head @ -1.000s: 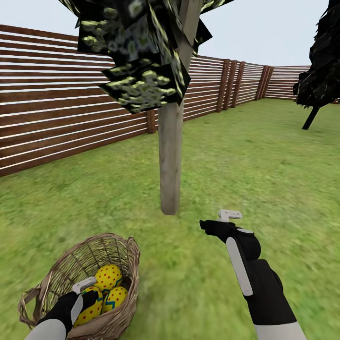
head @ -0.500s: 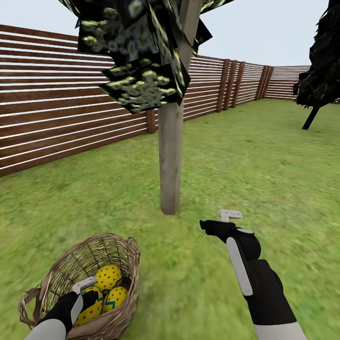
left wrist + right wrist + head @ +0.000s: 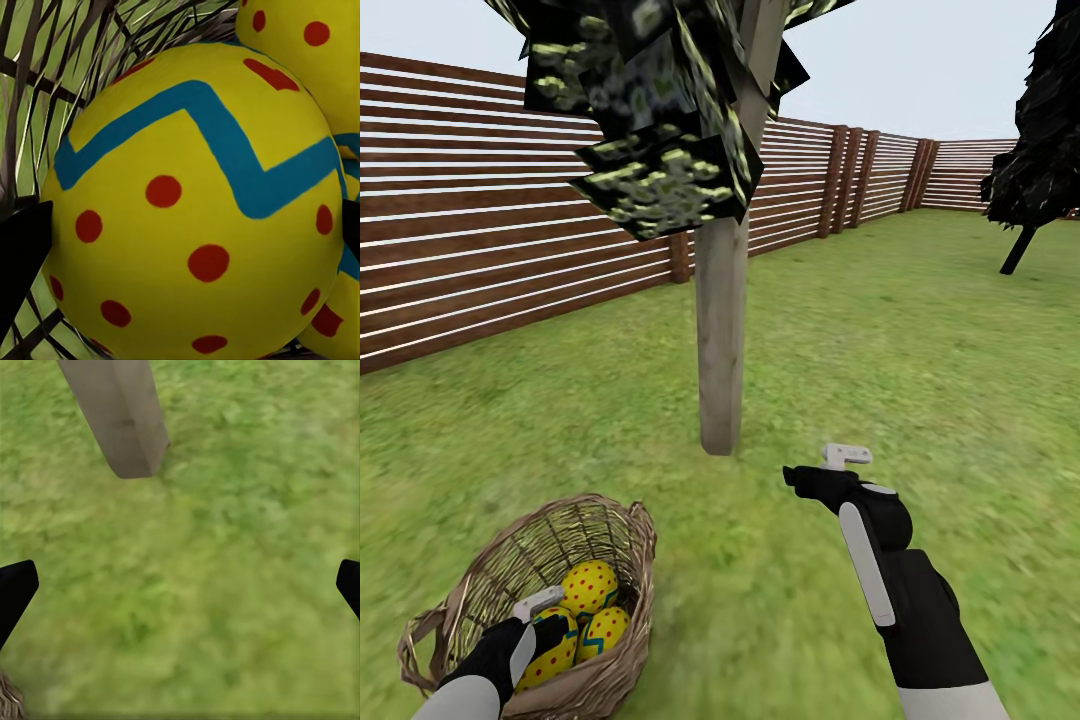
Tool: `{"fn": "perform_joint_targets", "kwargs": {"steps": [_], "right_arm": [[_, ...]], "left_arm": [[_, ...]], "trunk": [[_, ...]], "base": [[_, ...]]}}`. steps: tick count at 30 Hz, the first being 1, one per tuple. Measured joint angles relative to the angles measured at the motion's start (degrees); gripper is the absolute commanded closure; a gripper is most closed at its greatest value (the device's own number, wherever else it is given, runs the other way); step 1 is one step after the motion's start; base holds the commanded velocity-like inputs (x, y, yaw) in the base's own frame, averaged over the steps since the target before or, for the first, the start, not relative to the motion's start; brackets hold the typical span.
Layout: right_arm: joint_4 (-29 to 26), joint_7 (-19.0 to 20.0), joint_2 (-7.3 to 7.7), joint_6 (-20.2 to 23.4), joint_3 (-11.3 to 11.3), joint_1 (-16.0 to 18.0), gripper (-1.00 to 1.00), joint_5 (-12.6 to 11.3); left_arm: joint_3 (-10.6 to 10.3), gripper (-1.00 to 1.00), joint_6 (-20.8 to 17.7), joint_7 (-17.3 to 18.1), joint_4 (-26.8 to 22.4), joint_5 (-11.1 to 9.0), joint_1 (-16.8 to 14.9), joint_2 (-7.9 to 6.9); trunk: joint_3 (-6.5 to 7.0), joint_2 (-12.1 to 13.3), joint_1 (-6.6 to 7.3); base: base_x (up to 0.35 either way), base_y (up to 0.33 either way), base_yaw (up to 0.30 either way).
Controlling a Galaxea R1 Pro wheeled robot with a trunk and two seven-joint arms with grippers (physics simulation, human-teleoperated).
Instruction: Take the three Easter eggs out of the wicker basket on the lawn in the garden, then place them on the lawn next to a single tree (choose any tree) so that all three eggs are next to the same tree and none are left in the basket.
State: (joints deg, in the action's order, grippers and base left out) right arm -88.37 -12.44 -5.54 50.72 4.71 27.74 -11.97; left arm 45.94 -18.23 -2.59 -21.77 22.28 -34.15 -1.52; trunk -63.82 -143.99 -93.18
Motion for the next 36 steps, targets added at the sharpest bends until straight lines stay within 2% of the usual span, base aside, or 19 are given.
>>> {"fn": "perform_joint_targets", "kwargs": {"steps": [21,32,36], "right_arm": [[0.1,0.0,0.03,0.0,0.0,0.0,-1.0,0.0],[0.1,0.0,0.04,0.0,0.0,0.0,-1.0,0.0],[0.1,0.0,0.05,0.0,0.0,0.0,-1.0,0.0]], "left_arm": [[0.0,1.0,-0.1,0.0,0.0,0.1,0.0,0.0],[0.0,1.0,-0.2,-0.1,0.0,0.1,0.0,0.0],[0.0,1.0,-0.2,-0.2,0.0,0.1,0.0,0.0]], "trunk": [[0.89,0.1,0.1],[2.87,0.2,0.34],[2.88,0.2,0.33]], "base": [[0.0,0.0,0.0],[0.0,0.0,0.0],[0.0,0.0,0.0]]}}
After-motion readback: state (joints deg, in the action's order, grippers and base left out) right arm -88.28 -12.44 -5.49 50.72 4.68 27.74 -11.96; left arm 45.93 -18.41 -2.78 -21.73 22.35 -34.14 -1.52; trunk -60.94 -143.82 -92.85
